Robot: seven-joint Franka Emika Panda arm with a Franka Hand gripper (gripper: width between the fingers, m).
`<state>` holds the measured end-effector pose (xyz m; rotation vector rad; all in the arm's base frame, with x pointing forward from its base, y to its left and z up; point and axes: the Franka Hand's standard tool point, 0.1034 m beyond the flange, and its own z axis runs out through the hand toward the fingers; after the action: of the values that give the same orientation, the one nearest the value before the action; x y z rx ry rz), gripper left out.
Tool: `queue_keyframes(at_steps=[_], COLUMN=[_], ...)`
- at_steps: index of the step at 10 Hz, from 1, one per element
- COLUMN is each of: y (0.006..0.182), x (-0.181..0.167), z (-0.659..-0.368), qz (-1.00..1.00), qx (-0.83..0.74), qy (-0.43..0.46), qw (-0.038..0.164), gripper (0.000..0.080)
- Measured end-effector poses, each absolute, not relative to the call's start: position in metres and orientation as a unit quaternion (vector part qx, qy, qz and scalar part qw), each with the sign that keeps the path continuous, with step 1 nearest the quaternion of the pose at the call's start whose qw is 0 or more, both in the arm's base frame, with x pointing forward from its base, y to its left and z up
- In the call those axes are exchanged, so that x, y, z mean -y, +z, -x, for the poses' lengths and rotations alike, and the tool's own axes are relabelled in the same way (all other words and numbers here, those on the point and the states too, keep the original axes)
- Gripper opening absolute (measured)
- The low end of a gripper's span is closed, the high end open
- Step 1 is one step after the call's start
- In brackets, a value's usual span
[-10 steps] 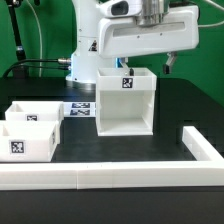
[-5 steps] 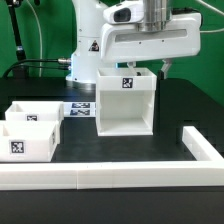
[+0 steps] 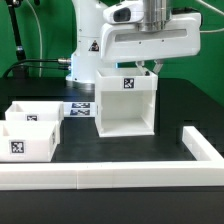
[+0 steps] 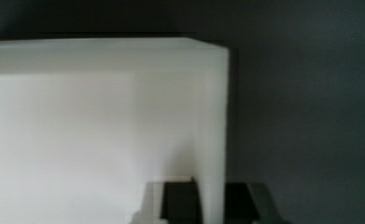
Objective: Assemble drawer
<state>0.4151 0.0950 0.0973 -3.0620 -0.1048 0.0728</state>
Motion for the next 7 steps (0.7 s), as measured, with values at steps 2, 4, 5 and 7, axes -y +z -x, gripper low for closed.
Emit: queue_keyframes(at_steps=[2,4,5,7], y=[0.097,0.098,0.098,0.099], x=[-0.095,-0.094,-0.091,-0.091], z=[-0.415,-0.416,-0.420,-0.441], qz=[0.998,0.998,0.998,0.998], qx=[0.034,0.041,0.048,0.054], qy=[0.024,0.020,0.013,0.004], qw=[0.038,0.039,0.039,0.042], gripper=[0.0038,0.0038,0.0038,0.0038])
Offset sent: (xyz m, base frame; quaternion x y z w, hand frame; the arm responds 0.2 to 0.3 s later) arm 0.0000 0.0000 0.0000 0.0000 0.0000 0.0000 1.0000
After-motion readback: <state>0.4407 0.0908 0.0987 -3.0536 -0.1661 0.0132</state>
